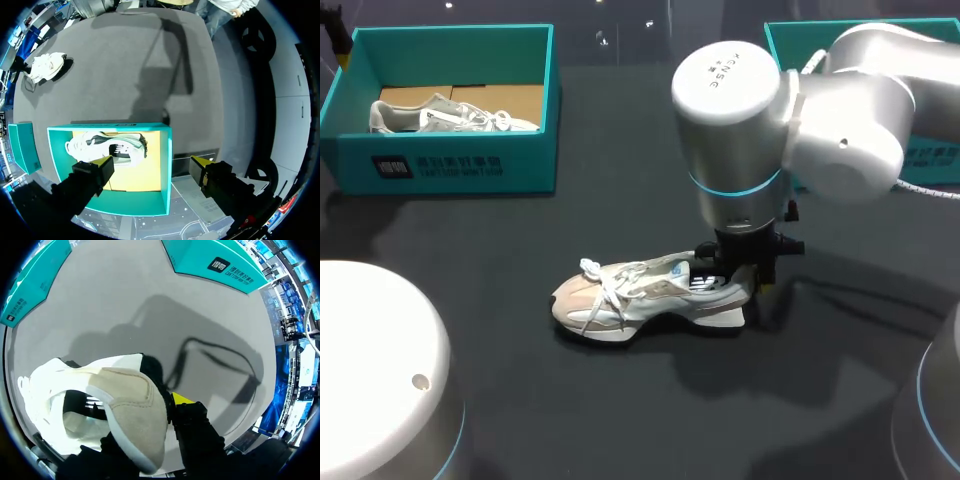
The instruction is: Take the shoe out of the shoebox, open the shoe tongue, remove and reinsert the insole, then place the shoe into the shoebox
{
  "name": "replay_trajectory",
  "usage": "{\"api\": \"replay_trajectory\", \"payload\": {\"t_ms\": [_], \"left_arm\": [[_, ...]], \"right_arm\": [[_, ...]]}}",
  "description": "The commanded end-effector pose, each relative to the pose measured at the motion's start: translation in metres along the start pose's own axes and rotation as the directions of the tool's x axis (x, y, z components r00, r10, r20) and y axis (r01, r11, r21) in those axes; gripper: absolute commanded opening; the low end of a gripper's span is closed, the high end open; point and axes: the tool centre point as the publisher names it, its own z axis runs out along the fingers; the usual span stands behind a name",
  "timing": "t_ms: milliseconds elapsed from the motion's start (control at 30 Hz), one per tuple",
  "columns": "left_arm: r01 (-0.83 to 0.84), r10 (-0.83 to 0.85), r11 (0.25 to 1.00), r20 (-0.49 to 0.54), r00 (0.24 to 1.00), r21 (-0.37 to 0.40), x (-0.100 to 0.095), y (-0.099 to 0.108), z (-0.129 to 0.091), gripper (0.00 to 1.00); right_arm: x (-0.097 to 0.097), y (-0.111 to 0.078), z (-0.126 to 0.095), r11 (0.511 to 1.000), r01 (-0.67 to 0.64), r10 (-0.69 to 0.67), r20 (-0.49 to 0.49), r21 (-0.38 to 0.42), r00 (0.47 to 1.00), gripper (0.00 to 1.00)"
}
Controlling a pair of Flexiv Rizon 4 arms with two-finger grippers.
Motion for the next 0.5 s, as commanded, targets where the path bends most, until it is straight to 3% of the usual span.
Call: {"api": "replay_trajectory", "payload": {"t_ms": [33,500], "left_arm": [[-0.001,0.001,1.000,-0.001,1.000,0.001,0.000,0.000,0.000,1.00],[-0.001,0.001,1.000,-0.001,1.000,0.001,0.000,0.000,0.000,1.00]], "right_arm": [[0.002,0.001,0.006,1.000,0.004,-0.004,-0.007,0.000,1.000,0.00],[0.007,0.001,0.026,1.000,0.010,-0.010,-0.035,0.007,0.999,0.00]]}}
